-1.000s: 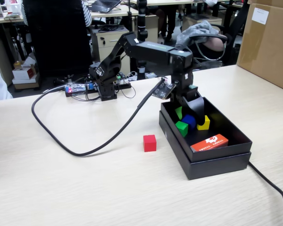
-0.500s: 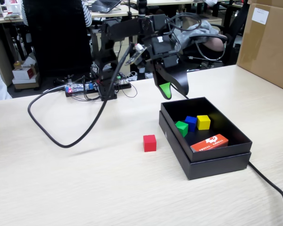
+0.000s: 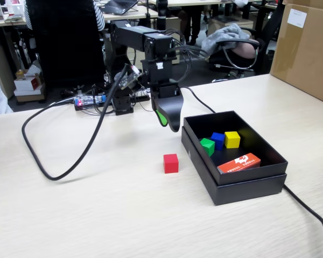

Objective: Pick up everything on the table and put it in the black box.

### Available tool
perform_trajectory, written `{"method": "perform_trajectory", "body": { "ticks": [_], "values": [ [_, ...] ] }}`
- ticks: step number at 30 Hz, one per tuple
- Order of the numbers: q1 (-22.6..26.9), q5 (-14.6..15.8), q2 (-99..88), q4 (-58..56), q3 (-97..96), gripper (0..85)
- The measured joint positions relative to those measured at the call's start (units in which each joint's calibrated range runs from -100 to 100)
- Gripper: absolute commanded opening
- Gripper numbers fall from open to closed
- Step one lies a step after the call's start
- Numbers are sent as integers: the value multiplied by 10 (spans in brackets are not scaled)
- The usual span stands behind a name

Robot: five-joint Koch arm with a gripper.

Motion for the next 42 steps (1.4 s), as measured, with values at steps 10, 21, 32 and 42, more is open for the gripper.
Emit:
{"method": "perform_trajectory", "body": {
  "ticks": [10, 21, 32, 42],
  "values": [
    [-10, 5, 186, 0, 93, 496],
    [-14, 5, 287, 0, 123, 495],
    [-15, 0, 339, 0, 151, 36],
    [-16, -11, 287, 0, 162, 9]
  ]
}}
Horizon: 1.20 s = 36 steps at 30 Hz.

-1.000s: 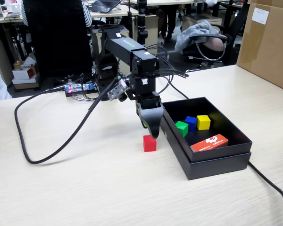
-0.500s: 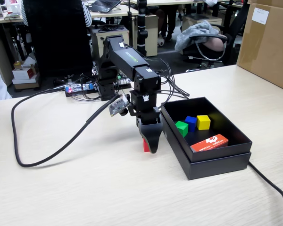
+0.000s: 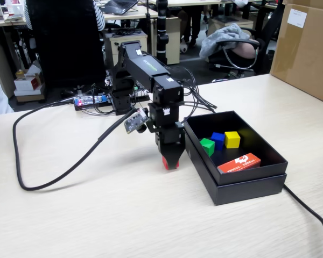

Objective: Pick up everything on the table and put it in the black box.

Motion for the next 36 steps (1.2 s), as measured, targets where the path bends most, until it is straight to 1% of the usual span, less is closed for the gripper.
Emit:
{"method": "perform_trajectory", "body": {
  "ticks": [3, 5, 6, 8, 10, 11, 13, 14, 18, 19, 23, 24, 28, 30, 31, 32, 34, 35, 36],
  "values": [
    [2, -8, -115, 0, 0, 9],
    [6, -10, -149, -1, 0, 9],
    [18, -17, -198, -2, 1, 9],
    [25, -21, -220, -2, 1, 9],
    [46, -30, -255, -3, -1, 9],
    [64, -34, -278, -3, -1, 9],
    [73, -35, -283, -3, -1, 9],
    [94, -35, -285, -3, -2, 8],
    [109, -35, -269, -3, -2, 9],
    [117, -34, -241, -3, -1, 9],
    [120, -30, -175, -3, -2, 9],
    [120, -23, -120, -3, 0, 9],
    [120, -20, -45, -4, 43, 12],
    [116, -17, -6, -6, 80, 116],
    [116, -17, -6, -6, 80, 117],
    [116, -16, 1, -7, 83, 156],
    [114, -17, 21, -6, 92, 265],
    [114, -15, 26, -6, 92, 301],
    [114, -14, 26, -6, 92, 370]
  ]
}}
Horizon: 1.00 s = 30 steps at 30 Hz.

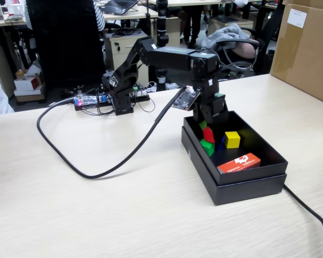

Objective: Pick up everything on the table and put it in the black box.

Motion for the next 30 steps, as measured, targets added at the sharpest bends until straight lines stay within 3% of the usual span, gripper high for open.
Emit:
{"method": "perform_trajectory", "body": {
  "ticks": [7, 13, 20, 30],
  "values": [
    [-1, 4, -31, -1, -1, 432],
    [-18, 4, -263, -2, -47, 456],
    [-85, -16, -548, 2, -218, 479],
    [-155, -35, -825, 187, -592, 520]
  ]
}}
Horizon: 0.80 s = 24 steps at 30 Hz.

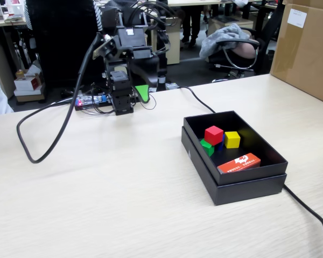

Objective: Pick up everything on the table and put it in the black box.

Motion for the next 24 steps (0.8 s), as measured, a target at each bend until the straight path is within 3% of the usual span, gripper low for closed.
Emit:
{"method": "perform_trajectory", "body": {
  "ticks": [13, 24],
  "values": [
    [-18, 0, -306, 184, -333, 545],
    [-28, -8, -337, 331, -522, 544]
  ]
}}
